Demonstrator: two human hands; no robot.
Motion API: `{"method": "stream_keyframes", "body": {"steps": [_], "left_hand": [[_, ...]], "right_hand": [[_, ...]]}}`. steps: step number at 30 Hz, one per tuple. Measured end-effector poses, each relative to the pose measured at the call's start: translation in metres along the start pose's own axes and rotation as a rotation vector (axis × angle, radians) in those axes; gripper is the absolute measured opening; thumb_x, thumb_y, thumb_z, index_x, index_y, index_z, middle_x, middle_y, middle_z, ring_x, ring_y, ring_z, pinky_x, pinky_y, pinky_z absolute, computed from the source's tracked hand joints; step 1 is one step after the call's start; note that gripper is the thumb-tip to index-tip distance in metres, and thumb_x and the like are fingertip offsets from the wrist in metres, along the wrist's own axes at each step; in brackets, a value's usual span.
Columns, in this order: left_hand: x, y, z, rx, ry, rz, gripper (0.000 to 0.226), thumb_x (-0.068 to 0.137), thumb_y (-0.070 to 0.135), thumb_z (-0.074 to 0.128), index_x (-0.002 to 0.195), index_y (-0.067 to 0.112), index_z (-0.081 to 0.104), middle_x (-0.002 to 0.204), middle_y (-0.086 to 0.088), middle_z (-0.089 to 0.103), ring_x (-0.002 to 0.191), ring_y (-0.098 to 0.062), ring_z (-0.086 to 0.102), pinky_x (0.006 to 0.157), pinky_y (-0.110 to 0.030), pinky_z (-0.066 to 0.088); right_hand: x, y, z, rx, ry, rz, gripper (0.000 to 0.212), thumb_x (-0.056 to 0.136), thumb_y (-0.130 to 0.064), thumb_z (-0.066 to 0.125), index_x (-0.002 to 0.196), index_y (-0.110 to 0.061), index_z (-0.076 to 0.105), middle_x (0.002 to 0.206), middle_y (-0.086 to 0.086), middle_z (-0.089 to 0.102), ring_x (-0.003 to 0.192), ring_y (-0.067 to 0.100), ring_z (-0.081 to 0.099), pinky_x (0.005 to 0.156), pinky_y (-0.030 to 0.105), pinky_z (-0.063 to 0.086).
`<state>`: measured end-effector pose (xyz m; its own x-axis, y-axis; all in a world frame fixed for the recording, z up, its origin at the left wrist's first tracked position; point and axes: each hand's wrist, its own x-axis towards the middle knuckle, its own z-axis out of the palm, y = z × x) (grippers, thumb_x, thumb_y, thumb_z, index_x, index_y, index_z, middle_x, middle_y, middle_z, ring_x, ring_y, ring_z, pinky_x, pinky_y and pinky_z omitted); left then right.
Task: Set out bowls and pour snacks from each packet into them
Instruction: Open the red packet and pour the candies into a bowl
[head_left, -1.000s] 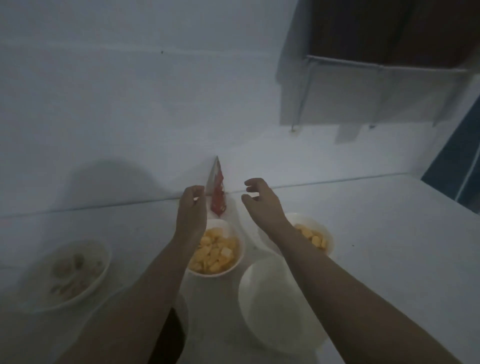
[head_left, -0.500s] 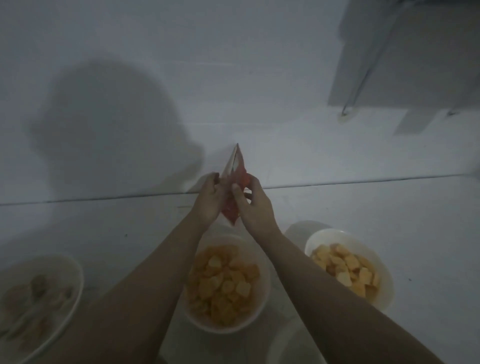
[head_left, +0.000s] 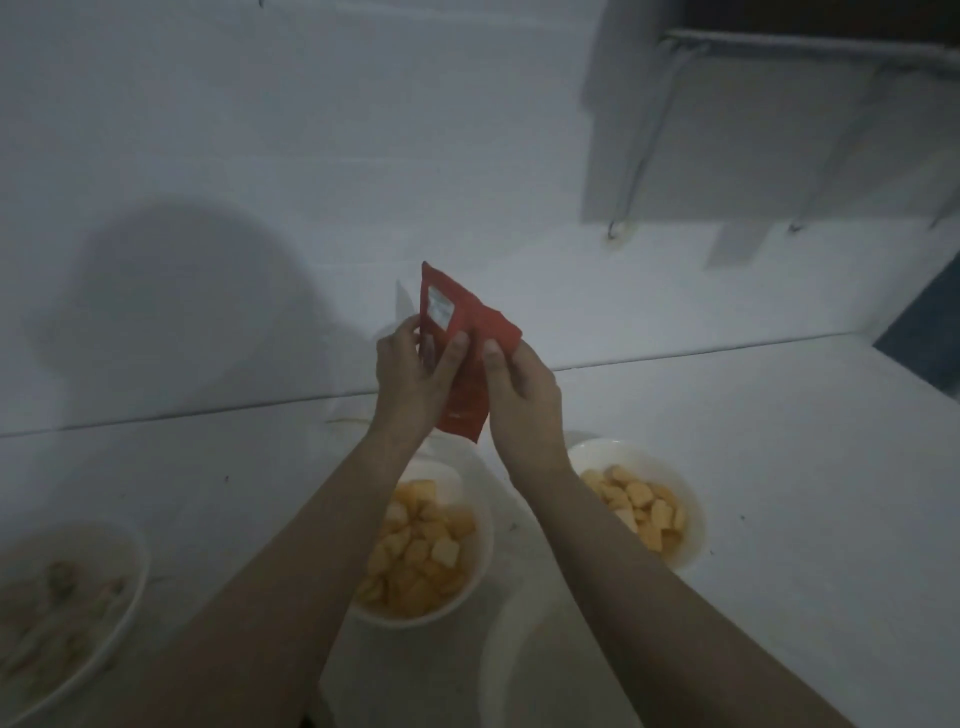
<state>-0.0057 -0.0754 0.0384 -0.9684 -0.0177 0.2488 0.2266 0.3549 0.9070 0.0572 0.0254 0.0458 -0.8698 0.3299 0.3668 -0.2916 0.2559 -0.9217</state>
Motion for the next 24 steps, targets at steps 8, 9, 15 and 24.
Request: {"method": "stream_keyframes", "body": {"steps": [8, 9, 15, 24], "left_hand": [[-0.09, 0.077, 0.038, -0.237, -0.127, 0.121, 0.057, 0.084, 0.048, 0.059, 0.125, 0.015, 0.039, 0.107, 0.016, 0.048, 0.087, 0.018, 0.052, 0.069, 0.003, 0.042], [-0.103, 0.084, 0.048, -0.272, -0.159, 0.118, 0.054, 0.086, 0.041, 0.061, 0.127, 0.015, 0.036, 0.109, 0.015, 0.049, 0.087, 0.018, 0.054, 0.068, 0.001, 0.043], [-0.168, 0.127, 0.11, -0.359, -0.351, 0.048, 0.06, 0.079, 0.046, 0.069, 0.123, 0.019, 0.039, 0.109, 0.017, 0.057, 0.094, 0.001, 0.06, 0.076, -0.014, 0.05], [-0.254, 0.159, 0.207, -0.215, -0.508, 0.029, 0.05, 0.073, 0.057, 0.07, 0.107, 0.027, 0.052, 0.103, 0.012, 0.06, 0.095, -0.004, 0.059, 0.077, -0.019, 0.049]], "right_hand": [[-0.055, -0.053, -0.1, 0.061, 0.117, -0.013, 0.016, 0.102, -0.033, 0.048, 0.105, -0.034, 0.064, 0.099, -0.008, 0.072, 0.094, 0.01, 0.068, 0.087, 0.034, 0.058], [-0.063, -0.056, -0.118, 0.047, 0.139, -0.013, 0.018, 0.102, -0.034, 0.047, 0.108, -0.033, 0.064, 0.101, -0.009, 0.072, 0.096, 0.009, 0.067, 0.089, 0.035, 0.057], [-0.106, -0.067, -0.215, -0.013, 0.321, -0.021, 0.016, 0.101, -0.037, 0.047, 0.103, -0.043, 0.062, 0.099, -0.022, 0.07, 0.098, 0.003, 0.066, 0.085, 0.024, 0.055], [-0.168, -0.045, -0.333, -0.026, 0.472, 0.102, 0.023, 0.102, -0.028, 0.048, 0.094, -0.043, 0.064, 0.094, -0.026, 0.07, 0.094, 0.0, 0.066, 0.079, 0.019, 0.053]]}}
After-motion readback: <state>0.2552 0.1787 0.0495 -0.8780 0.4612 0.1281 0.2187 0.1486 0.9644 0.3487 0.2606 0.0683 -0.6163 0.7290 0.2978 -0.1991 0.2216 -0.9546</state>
